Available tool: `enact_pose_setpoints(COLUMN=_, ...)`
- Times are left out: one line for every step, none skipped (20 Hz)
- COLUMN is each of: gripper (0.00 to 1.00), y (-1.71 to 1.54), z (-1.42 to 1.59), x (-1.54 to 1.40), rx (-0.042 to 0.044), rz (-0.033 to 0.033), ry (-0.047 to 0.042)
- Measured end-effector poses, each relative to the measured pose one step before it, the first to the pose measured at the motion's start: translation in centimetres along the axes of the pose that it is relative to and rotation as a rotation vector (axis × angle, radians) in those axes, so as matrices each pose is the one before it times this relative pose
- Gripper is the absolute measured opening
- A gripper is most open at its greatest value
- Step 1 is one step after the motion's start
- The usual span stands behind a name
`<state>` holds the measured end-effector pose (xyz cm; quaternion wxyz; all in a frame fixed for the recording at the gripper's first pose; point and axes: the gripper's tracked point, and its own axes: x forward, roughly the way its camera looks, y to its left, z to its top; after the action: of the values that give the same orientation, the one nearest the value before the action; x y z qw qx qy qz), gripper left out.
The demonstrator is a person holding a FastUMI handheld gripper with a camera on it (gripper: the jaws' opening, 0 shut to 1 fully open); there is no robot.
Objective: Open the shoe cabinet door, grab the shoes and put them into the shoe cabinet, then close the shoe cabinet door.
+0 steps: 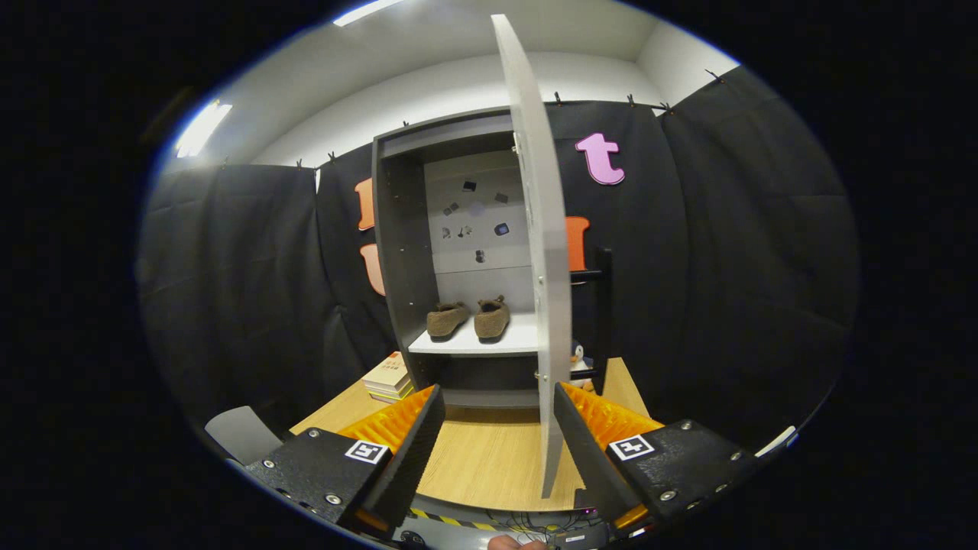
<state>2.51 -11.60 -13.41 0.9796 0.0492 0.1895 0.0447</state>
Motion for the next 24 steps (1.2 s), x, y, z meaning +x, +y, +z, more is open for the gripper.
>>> enact_pose_setpoints(gripper=0.90, y=-0.675, z=-0.031, x=-0.168, rx=-0.00063, rz=-0.00489, ry=-0.00231)
enact_pose_setpoints(gripper=0.90, y=-0.830, z=0.139, x=-0.094, rx=-0.00346, rz=-0.00623, ry=-0.00043)
enact_pose_setpoints(gripper=0.90, y=-0.736, z=-0.011, x=0.028, rx=-0.00306, rz=-0.00870, ry=-0.00221)
enact_pose_setpoints(gripper=0.90, y=-0.820, z=0.216, x=0.038, rx=0.00056, rz=-0.01068, ry=-0.00323)
enact_pose_setpoints(gripper=0.90, y=-0.723, z=0.339, x=-0.024, rx=0.00184, rz=-0.01050, ry=-0.00767)
enact_pose_setpoints(gripper=0.90, y=-0.744, z=0.316, x=0.116, rx=0.00104, rz=-0.01050, ry=-0.00515)
enact_pose_setpoints(gripper=0.90, y=-0.643, z=0.052, x=0.215, rx=-0.00257, rz=-0.00902, ry=-0.00161)
enact_pose_setpoints(gripper=0.90, y=-0.915, z=0.222, x=0.230, rx=-0.00698, rz=-0.01887, ry=-0.00587)
enact_pose_setpoints(gripper=0.90, y=-0.976, z=0.392, x=0.246, rx=-0.00176, rz=-0.01504, ry=-0.00700)
enact_pose_setpoints(gripper=0.90, y=-0.540, z=0.290, x=0.222, rx=0.00609, rz=-0.01205, ry=-0.00901)
enact_pose_setpoints(gripper=0.90, y=-0.512, z=0.113, x=0.261, rx=0.00622, rz=-0.00846, ry=-0.00592)
enact_pose_setpoints(gripper=0.90, y=-0.478, z=0.115, x=0.323, rx=0.00484, rz=-0.01001, ry=0.00035)
enact_pose_setpoints(gripper=0.90, y=-0.228, z=0.186, x=0.365, rx=0.00500, rz=-0.00440, ry=0.00135)
enact_pose_setpoints(gripper=0.90, y=0.000, z=0.216, x=0.408, rx=0.00576, rz=0.00125, ry=-0.00041)
enact_pose_setpoints(gripper=0.90, y=0.370, z=0.097, x=0.396, rx=0.00690, rz=0.00850, ry=0.00315)
enact_pose_setpoints(gripper=0.90, y=0.489, z=0.076, x=0.242, rx=0.00874, rz=0.01452, ry=0.00222)
enact_pose_setpoints(gripper=0.90, y=-0.036, z=-0.048, x=0.339, rx=-0.00400, rz=-0.00682, ry=-0.00624)
enact_pose_setpoints(gripper=0.89, y=0.343, z=0.006, x=0.093, rx=-0.00981, rz=-0.00245, ry=-0.00681)
enact_pose_setpoints(gripper=0.89, y=0.589, z=-0.125, x=0.374, rx=-0.00538, rz=0.00546, ry=-0.00141)
enact_pose_setpoints(gripper=0.88, y=0.615, z=-0.050, x=-0.026, rx=-0.00174, rz=0.00899, ry=0.00002)
enact_pose_setpoints(gripper=0.88, y=0.756, z=-0.172, x=-0.079, rx=0.00058, rz=0.01039, ry=0.00521)
enact_pose_setpoints(gripper=0.88, y=0.699, z=-0.120, x=0.027, rx=0.00342, rz=0.00944, ry=0.00647)
enact_pose_setpoints(gripper=0.88, y=0.657, z=-0.160, x=0.030, rx=-0.00047, rz=0.00732, ry=0.00577)
enact_pose_setpoints(gripper=0.88, y=0.680, z=0.070, x=0.066, rx=-0.00230, rz=0.00417, ry=-0.00040)
